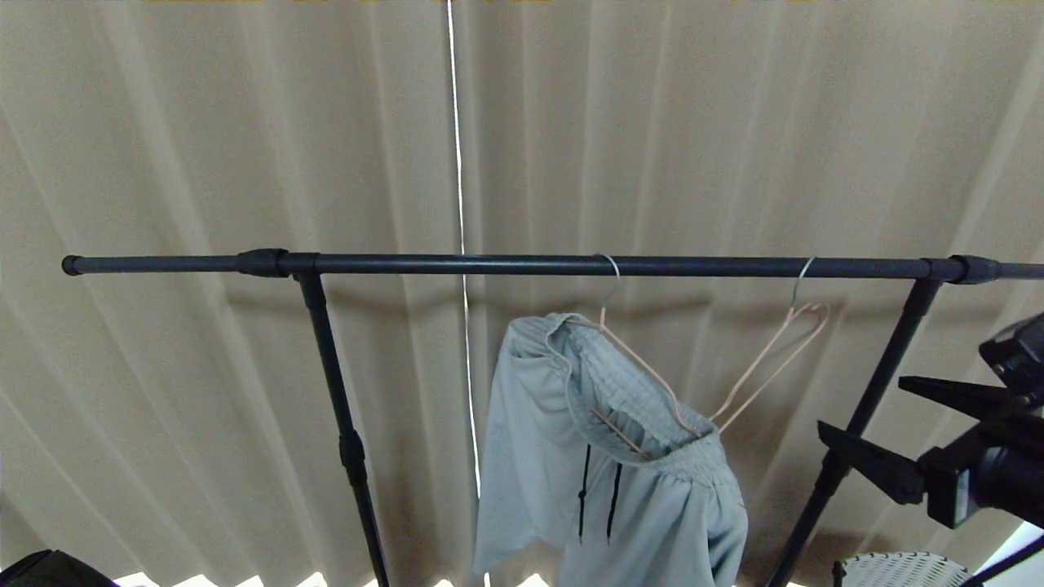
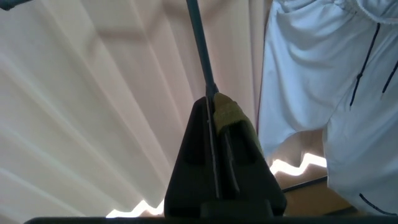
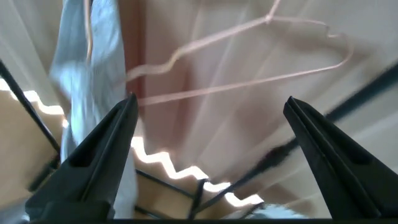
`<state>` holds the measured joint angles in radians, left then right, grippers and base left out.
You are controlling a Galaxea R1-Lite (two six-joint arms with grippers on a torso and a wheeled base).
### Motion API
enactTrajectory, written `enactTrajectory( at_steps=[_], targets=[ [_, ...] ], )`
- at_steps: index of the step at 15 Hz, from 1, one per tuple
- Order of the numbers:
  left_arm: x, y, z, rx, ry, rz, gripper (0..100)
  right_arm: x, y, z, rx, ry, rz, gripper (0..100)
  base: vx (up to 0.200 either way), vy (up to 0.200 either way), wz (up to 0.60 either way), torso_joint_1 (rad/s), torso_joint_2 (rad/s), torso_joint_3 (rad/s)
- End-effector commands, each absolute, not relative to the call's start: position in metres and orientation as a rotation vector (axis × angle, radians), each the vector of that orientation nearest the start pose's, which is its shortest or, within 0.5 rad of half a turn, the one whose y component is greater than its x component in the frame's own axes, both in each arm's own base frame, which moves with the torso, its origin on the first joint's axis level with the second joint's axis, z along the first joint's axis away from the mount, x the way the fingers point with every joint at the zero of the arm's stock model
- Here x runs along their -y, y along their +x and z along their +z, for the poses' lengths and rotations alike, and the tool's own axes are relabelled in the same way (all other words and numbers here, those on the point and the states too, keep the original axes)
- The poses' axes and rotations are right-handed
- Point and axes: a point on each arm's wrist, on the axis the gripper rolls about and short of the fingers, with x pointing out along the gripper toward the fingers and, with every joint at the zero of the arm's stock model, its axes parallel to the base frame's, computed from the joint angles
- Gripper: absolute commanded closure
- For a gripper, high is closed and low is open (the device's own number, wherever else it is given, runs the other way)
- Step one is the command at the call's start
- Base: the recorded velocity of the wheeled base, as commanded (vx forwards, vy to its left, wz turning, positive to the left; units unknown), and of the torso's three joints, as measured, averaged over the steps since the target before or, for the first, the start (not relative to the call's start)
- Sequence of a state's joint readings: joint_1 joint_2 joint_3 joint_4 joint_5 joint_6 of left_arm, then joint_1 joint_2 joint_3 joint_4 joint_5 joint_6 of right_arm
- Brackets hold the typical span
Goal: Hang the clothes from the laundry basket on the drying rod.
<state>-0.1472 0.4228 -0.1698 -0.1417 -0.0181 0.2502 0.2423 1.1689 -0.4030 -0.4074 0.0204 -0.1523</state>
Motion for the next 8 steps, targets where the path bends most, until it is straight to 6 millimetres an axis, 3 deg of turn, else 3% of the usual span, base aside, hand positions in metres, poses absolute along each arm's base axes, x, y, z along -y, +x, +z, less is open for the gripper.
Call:
enactTrajectory(
  at_steps=[1,3,8],
  targets=[
    [0.003,0.015,0.142,-0.078,0.256,-0.177,100,-0.058,0.181,0.164,-0.43,-0.156,0.273,0,0.0,0.0,0.0,0.0,0.0,0.0],
    [0.003,0.015,0.142,-0.081,0.256,-0.178,100,-0.086,0.196,0.155,-0.473,-0.121,0.197,0,0.0,0.0,0.0,0.0,0.0,0.0],
    [0.003,0.015,0.142,-0.081,0.257,-0.179,100,-0.109,0.237,0.137,-0.438,-0.118,0.088,0,0.0,0.0,0.0,0.0,0.0,0.0]
  ],
)
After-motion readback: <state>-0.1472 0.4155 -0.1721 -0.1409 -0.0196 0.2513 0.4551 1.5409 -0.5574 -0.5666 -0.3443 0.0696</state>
